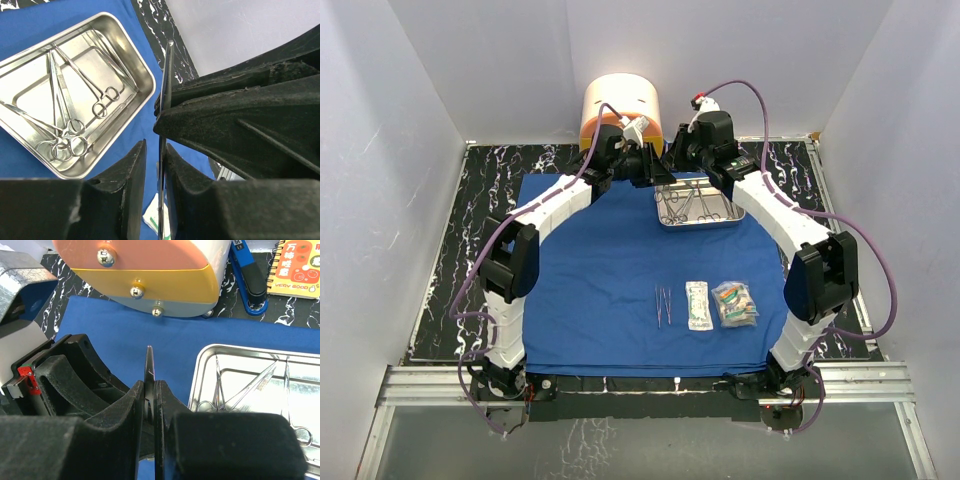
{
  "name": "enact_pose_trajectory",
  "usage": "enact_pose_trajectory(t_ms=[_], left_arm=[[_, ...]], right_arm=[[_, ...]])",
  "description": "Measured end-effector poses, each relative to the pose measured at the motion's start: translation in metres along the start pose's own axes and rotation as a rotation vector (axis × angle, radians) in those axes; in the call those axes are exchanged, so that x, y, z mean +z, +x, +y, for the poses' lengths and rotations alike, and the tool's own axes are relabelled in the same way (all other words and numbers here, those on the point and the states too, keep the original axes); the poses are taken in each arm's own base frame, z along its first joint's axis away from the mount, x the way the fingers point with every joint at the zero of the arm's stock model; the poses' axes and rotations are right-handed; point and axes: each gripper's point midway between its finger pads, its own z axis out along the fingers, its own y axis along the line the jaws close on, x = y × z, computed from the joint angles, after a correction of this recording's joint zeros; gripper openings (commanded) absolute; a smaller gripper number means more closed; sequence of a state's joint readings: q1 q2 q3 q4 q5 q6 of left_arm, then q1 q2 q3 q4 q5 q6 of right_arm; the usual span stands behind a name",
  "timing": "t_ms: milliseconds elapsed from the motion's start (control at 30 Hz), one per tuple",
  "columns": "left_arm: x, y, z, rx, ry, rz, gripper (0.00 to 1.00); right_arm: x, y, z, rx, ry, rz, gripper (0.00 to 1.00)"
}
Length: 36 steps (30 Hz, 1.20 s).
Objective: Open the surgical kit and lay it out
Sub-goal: Place the medical item in the surgical kit.
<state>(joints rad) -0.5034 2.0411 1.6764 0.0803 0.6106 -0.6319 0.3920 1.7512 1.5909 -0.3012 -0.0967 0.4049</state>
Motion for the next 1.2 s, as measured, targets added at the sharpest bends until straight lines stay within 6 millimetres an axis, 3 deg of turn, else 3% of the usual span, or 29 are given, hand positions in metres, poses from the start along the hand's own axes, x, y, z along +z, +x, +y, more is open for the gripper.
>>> enact_pose_trajectory(t_ms=[100, 233, 467, 633, 800, 1000, 1200], left_arm=[[0.0, 0.0, 0.001, 0.003, -0.005, -0.002, 0.34], [0.0, -0.005, 0.001, 0.008, -0.016, -0.013, 0.36], [-0.001, -0.007, 0.001, 0.016, -0.025, -0.019, 0.22], [-0.001, -0.006, 0.002, 0.016, -0.028, -0.016, 0.01], [-0.001, -0.005, 0.002, 0.013, -0.028, -0.011, 0.0], [-0.005, 0.006, 0.003, -0.036, -0.028, -0.001, 0.0], [-0.034, 0.06, 0.009, -0.129, -0.053, 0.089, 0.0]], right_arm=[[0.0, 0.001, 0.0, 0.002, 0.0, 0.003, 0.0], [0.0, 0.003, 0.0, 0.003, -0.001, 0.006, 0.0], [0.002, 0.006, -0.002, 0.003, 0.001, 0.011, 0.0], [0.002, 0.007, -0.002, 0.002, 0.0, 0.01, 0.0], [0.003, 0.011, -0.002, -0.002, -0.01, 0.019, 0.01], [0.002, 0.019, 0.001, -0.039, -0.049, 0.045, 0.34], [-0.009, 0.016, 0.003, -0.154, -0.096, 0.056, 0.66]])
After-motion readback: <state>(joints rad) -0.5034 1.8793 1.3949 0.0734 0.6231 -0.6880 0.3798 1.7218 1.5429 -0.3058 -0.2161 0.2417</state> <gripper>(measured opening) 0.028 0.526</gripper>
